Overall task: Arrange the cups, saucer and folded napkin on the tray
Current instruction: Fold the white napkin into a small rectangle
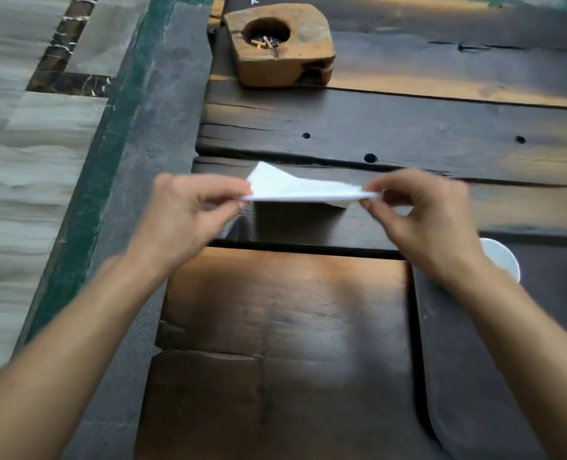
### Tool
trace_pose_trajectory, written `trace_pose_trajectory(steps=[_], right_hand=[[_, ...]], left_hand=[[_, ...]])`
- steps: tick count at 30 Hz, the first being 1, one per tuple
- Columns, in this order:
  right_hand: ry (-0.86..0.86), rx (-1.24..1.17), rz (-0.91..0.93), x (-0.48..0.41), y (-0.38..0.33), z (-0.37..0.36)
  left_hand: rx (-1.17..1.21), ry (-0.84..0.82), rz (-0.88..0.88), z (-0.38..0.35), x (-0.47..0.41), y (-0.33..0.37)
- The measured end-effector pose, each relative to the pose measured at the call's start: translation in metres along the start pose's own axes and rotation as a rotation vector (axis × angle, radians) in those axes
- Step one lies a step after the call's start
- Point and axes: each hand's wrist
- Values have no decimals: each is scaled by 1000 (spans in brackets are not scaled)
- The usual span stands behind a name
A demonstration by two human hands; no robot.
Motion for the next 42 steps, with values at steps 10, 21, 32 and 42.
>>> trace_pose_trajectory(steps=[10, 21, 32, 42], right_hand=[[-237, -4, 37, 118, 18, -66], [-245, 70, 12, 163, 23, -102], [-197, 174, 37, 90, 17, -135], [-346, 332, 34, 4, 50, -134]], left_hand=[[-33, -98, 127, -48, 132, -57], [-196, -167, 169, -70, 157, -68], [329, 176, 810, -147, 140, -2], [659, 619, 1307, -164, 165, 21]])
Point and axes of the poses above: each hand's wrist, its own x-axis away from the middle knuckle, its own z-axis out of the back of the hand, y = z × x, and after that the axes turned 11 degrees about x, right-handed
